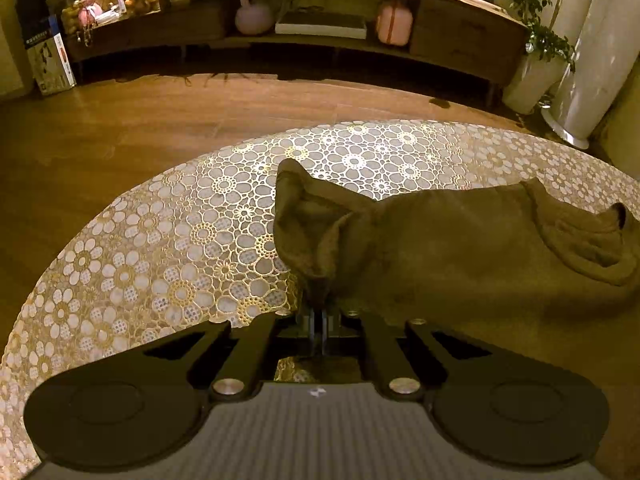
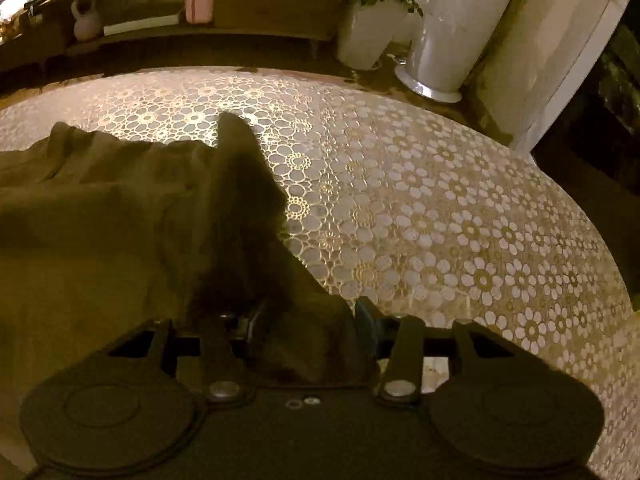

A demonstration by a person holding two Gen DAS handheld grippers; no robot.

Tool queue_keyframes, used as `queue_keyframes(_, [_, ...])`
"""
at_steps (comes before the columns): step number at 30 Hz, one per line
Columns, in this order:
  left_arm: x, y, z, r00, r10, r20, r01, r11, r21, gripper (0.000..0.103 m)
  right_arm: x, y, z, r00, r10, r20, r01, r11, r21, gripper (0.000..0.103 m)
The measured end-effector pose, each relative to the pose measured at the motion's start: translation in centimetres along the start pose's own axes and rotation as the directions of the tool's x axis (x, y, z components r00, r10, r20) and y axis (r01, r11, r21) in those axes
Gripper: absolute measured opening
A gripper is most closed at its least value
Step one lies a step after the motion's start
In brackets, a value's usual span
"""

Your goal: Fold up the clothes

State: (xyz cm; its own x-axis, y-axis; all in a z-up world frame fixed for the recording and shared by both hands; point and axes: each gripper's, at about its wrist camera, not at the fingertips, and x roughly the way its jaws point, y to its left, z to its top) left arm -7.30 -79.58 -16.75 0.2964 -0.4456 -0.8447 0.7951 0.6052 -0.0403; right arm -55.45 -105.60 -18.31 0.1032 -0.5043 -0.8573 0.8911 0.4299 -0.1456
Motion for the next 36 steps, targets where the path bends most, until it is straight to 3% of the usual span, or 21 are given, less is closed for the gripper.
queue_keyframes(3, [0.0,0.0,0.0,1.0,0.001,0.0,-0.001,1.0,0.001,0.002,-0.1,0.1,-0.2,1.0,0.025,-0.002,-0.025,1.0,0.003,0.103])
queue_keyframes(9, [0.1,-0.1,0.0,1.0,0.006,0.001,-0.006,1.0,0.004,0.002,-1.2,1.7,-0.7,0.999,0.005,0.043,0.0,0.994,-0.113,0.103])
queue_keyframes(14, [0.0,-0.3,0.1,1.0,-0.005,0.005,0.005,1.0,-0.009,0.002,-2.9,-4.3,0.3,0.982,-0.153,0.113,0.142,0.985,0.101,0.103])
queue_keyframes(17, [0.0,-1.1,0.4,0.997,-0.082,0.008,0.082,0.996,-0.016,0.002,-2.2,-6.8,-0.3,0.968,-0.238,0.083,0.22,0.959,0.181,0.103])
queue_keyframes(19, [0.1,-2.3,0.6,0.995,-0.096,0.02,0.096,0.995,-0.006,0.002,-1.5,-7.7,-1.2,0.963,-0.264,0.051,0.249,0.947,0.202,0.103])
queue_keyframes(26, [1.1,-5.0,1.3,0.995,-0.095,0.021,0.094,0.995,0.026,0.002,-1.1,-8.7,-2.8,0.967,-0.251,0.041,0.234,0.943,0.236,0.103])
queue_keyframes(30, [1.1,-5.1,1.3,0.996,-0.091,0.022,0.09,0.995,0.041,0.002,-3.1,-7.8,-2.1,0.967,-0.227,0.12,0.192,0.95,0.248,0.103])
queue_keyframes(32, [1.0,-4.9,1.3,0.995,-0.096,0.024,0.095,0.995,0.034,0.002,-4.4,-6.7,-1.5,0.964,-0.199,0.177,0.156,0.961,0.23,0.103])
queue_keyframes(36, [0.8,-5.1,1.3,0.995,-0.097,0.025,0.096,0.994,0.047,0.002,-5.5,-2.0,0.1,0.972,-0.035,0.232,0.016,0.997,0.081,0.103])
